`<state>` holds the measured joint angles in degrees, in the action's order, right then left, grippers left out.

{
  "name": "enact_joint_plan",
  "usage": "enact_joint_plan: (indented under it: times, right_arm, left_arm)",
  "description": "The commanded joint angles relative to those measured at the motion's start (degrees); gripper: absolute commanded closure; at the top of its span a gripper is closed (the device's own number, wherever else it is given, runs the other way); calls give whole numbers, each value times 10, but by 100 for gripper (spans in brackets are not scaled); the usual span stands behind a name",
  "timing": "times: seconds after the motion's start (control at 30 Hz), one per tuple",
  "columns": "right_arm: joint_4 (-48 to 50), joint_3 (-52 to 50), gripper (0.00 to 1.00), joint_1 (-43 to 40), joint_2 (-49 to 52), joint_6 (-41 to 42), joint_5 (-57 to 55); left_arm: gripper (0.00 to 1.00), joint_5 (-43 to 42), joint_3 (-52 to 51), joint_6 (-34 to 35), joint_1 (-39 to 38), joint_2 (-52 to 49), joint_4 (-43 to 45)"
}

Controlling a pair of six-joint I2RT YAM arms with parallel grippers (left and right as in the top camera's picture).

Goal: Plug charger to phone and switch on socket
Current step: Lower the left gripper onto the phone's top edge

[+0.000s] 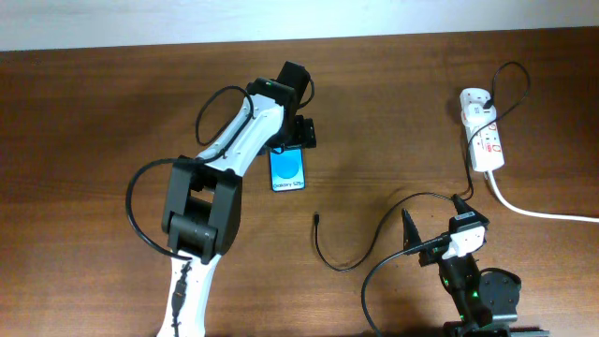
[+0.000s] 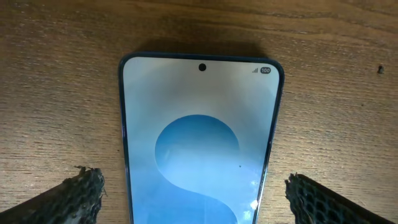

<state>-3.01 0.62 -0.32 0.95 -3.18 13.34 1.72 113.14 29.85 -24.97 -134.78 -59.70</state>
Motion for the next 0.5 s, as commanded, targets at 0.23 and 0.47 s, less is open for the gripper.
enact_joint_plan:
  times: [0.23,0.47]
  right_arm:
    - [-3,-3,2,4,-2,4,-1]
    - [-3,-3,2,4,-2,4,-1]
  left_arm:
    - [1,22,4,8,-2,-3,10]
    - [1,22,4,8,-2,-3,20]
